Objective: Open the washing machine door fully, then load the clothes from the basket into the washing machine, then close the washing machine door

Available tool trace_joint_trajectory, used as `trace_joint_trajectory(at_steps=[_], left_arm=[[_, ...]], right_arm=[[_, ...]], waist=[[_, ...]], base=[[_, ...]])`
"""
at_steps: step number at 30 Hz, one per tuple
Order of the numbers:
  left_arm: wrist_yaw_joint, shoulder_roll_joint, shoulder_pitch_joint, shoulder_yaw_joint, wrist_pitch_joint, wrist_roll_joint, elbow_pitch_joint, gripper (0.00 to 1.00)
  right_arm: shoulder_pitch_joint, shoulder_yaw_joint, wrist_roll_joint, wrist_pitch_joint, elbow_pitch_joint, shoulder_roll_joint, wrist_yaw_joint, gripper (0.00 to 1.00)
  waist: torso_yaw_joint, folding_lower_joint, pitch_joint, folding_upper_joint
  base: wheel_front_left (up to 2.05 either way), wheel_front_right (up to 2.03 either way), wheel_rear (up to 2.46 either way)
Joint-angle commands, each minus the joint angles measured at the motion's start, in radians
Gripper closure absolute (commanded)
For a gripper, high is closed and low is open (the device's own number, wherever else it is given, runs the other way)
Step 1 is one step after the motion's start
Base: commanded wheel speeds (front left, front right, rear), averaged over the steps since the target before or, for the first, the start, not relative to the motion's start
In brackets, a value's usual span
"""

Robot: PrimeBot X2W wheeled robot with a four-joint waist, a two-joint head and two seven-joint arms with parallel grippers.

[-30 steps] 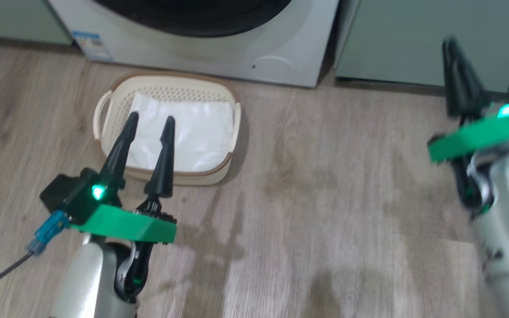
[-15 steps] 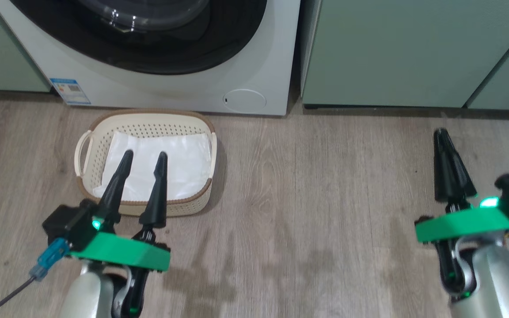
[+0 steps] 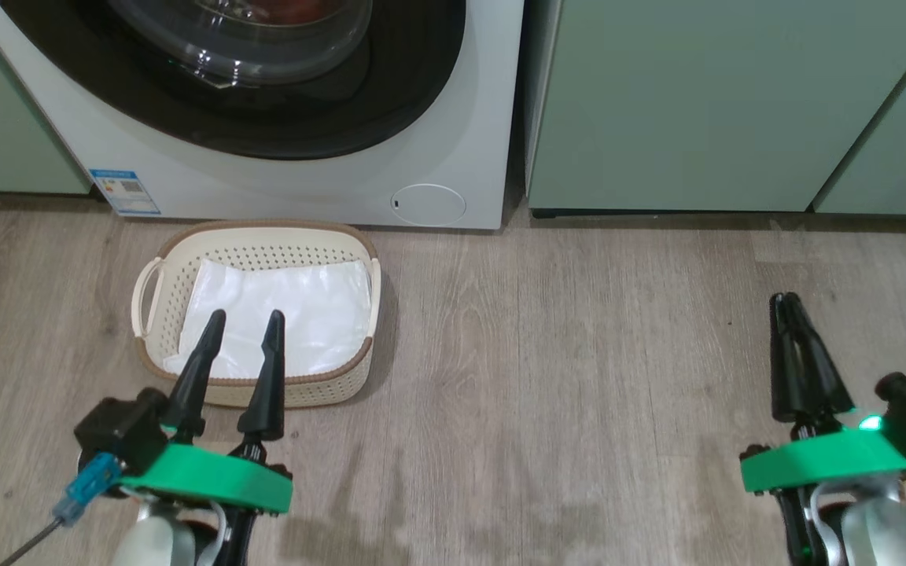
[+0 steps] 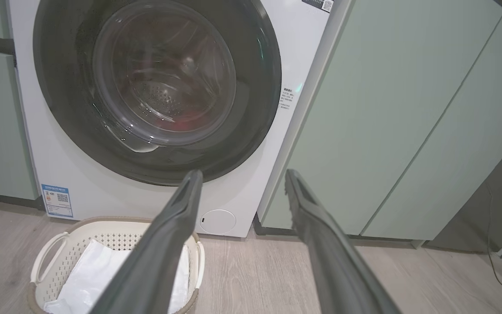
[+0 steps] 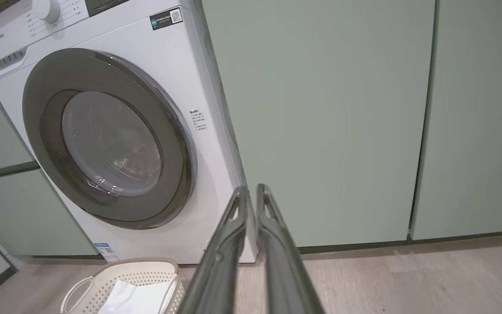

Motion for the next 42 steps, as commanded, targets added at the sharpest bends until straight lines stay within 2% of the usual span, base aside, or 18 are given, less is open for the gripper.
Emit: trace_joint_trajectory(at_steps=[1, 11, 29, 42], left_arm=[[-0.001, 0.012, -0.019, 0.030, -0.005, 0.015, -0.034, 0.00], [0.008, 0.012, 0.009, 0.024, -0.005, 0.066, -0.056, 0.00], [0.025, 0.012, 0.021, 0.020, -0.005, 0.063, -0.049, 0.00], [0.022, 0.012, 0.030, 0.030, -0.005, 0.049, -0.053, 0.00]], right_arm=[[-0.007, 0.016, -0.037, -0.009, -0.051, -0.002, 0.000, 0.00], [0.017, 0.012, -0.040, -0.009, -0.069, -0.002, 0.000, 0.00], [0.021, 0.023, -0.038, -0.009, -0.055, -0.002, 0.000, 0.00], [0.018, 0.025, -0.039, -0.009, -0.045, -0.002, 0.000, 0.00]], waist=[[-0.001, 0.0000, -0.003, -0.0001], [-0.001, 0.0000, -0.023, -0.0001], [0.006, 0.0000, -0.039, -0.0001], [0.008, 0.0000, -0.040, -0.0001]], base=[[0.00, 0.00, 0.00], [0.00, 0.00, 0.00], [0.00, 0.00, 0.00], [0.00, 0.00, 0.00]])
